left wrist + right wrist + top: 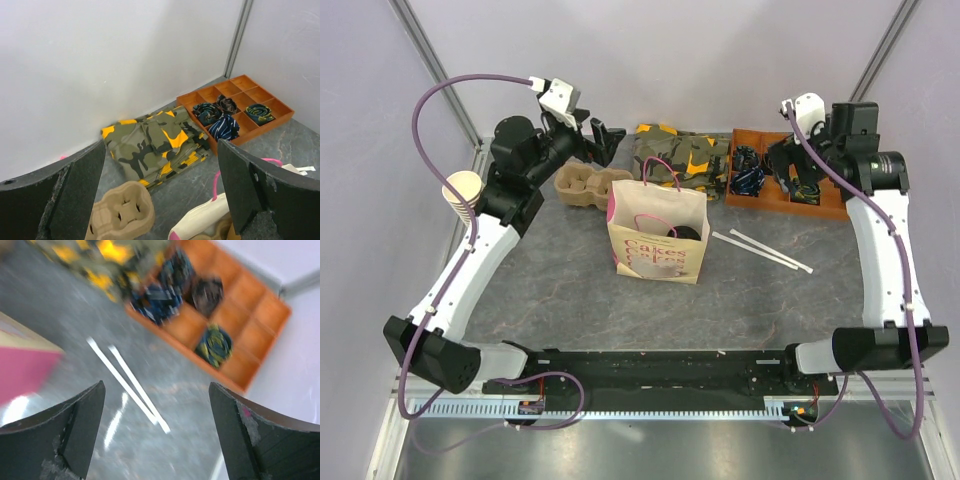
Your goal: Pack the takeout coffee
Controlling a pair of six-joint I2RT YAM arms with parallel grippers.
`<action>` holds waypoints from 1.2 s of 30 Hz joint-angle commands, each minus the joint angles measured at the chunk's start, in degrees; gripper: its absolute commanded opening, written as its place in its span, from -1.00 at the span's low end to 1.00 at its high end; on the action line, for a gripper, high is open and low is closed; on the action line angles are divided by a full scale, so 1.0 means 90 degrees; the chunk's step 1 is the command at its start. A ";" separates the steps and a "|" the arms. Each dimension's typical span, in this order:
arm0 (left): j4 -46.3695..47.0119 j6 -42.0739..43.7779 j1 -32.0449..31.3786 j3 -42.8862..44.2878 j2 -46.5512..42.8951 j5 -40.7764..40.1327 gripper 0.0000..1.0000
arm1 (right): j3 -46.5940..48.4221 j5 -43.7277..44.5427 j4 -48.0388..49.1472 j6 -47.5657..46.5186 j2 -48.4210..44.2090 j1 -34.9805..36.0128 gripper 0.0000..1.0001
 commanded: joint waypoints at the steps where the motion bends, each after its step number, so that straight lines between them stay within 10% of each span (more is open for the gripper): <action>1: -0.0228 -0.0439 0.0193 0.0295 -0.0035 -0.0063 0.99 | -0.0289 -0.0407 -0.0840 -0.1675 0.0625 -0.0278 0.76; 15: -0.0941 -0.0224 0.0369 0.0208 -0.0279 -0.0229 0.99 | -0.0875 0.0852 -0.0531 -0.2452 0.3057 0.0298 0.02; 36: -0.1215 -0.0087 0.0398 0.0139 -0.0309 -0.0298 0.99 | -0.1471 0.1115 0.0749 -0.2167 0.4366 0.0806 -0.05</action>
